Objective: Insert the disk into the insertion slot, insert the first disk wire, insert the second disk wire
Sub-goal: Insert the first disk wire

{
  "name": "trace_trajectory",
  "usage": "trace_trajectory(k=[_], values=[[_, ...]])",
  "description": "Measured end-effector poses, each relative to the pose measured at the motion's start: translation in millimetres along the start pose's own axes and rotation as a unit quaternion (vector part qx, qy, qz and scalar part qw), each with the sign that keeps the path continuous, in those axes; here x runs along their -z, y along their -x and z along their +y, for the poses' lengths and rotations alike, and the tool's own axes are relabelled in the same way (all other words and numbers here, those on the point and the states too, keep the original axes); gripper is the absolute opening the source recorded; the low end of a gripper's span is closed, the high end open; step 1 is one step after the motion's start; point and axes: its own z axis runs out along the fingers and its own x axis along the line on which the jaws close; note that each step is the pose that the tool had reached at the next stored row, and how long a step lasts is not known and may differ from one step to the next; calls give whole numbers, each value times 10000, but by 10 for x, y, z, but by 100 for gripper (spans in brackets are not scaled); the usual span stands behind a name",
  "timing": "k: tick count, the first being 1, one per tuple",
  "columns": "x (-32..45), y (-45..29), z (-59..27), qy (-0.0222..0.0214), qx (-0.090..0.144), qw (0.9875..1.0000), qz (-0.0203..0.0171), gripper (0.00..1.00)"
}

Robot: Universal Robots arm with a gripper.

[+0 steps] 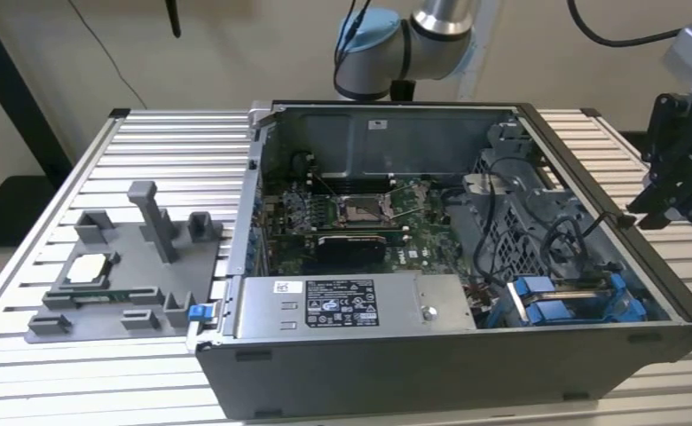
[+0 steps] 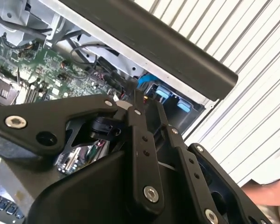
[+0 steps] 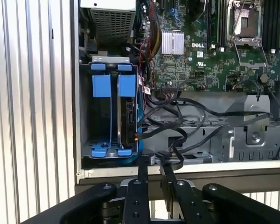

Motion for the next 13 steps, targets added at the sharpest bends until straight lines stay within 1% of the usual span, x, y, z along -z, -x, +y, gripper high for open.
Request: trace_trajectory(k=[2, 5, 6, 13], values=[[-10, 13, -2, 19, -3, 10000, 0, 100], [-25, 25, -2, 78, -11, 10000, 1, 100], [-26, 25, -2, 89, -13, 10000, 2, 100], [-33, 27, -2, 92, -13, 10000, 1, 100]])
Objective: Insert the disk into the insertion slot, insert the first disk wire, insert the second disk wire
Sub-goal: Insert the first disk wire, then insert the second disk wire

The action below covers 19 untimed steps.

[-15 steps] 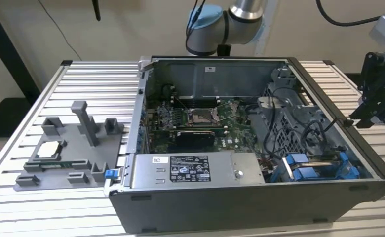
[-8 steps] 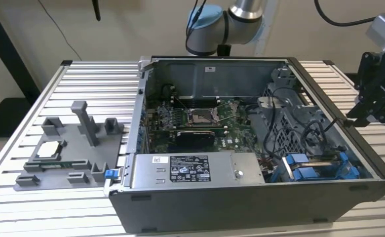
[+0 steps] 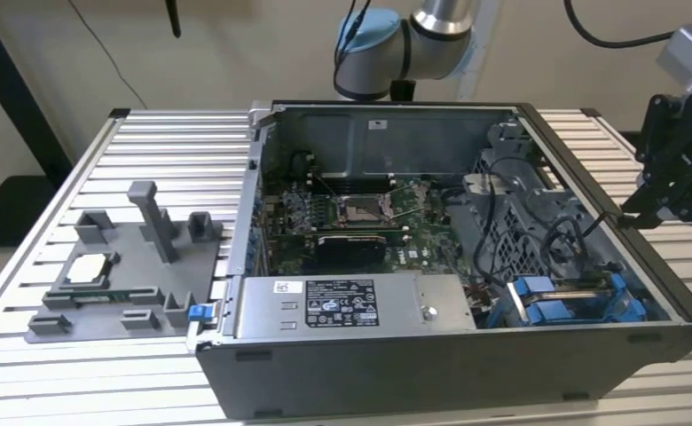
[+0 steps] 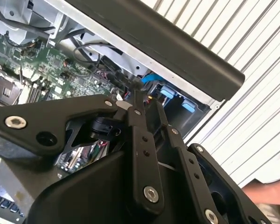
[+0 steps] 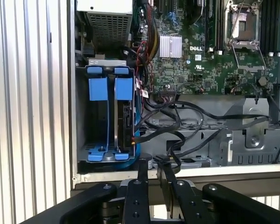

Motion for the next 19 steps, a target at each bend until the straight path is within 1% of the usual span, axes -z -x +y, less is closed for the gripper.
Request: trace_trajectory(k=[4, 6, 8, 10, 12, 17, 19], values=[[-26, 1, 0, 2, 0, 10000, 1, 100], [-41, 4, 0, 9, -1, 10000, -5, 100], [-48, 9, 0, 14, -2, 10000, -27, 100], [-56, 11, 0, 16, -1, 10000, -72, 100], [-68, 11, -3, 17, 0, 9999, -104, 100], [-102, 7, -34, 25, -2, 9999, -110, 100], [-106, 8, -42, 30, -2, 9999, -123, 100]])
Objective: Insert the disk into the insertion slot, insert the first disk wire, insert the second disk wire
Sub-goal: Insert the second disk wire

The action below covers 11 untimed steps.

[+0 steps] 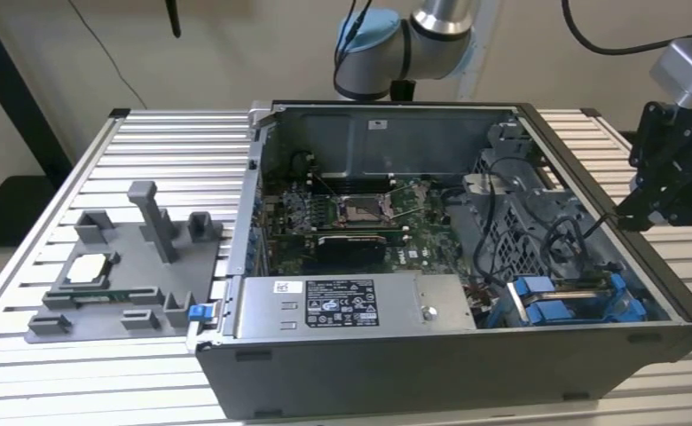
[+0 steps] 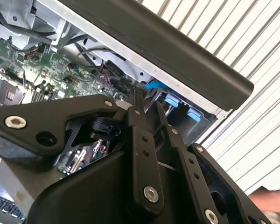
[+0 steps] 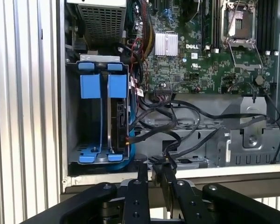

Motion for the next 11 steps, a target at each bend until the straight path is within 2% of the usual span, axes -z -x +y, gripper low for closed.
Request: trace_trajectory(k=[5, 11], values=[[-2, 4, -8, 4, 1, 9999, -113, 100], [0, 7, -26, 6, 2, 9999, -121, 100]])
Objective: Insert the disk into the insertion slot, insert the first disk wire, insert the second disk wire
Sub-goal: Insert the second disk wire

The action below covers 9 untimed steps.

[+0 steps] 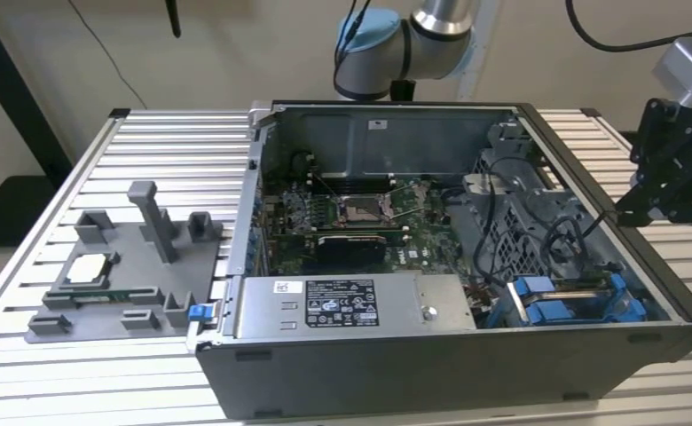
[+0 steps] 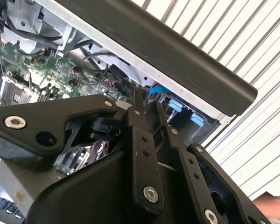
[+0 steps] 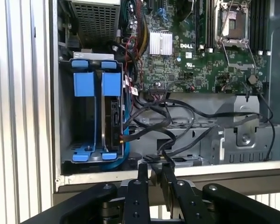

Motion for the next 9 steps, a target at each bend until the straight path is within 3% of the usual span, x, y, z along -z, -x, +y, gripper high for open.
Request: trace_trajectory(k=[9], values=[[-2, 22, -11, 6, 0, 10000, -7, 100]])
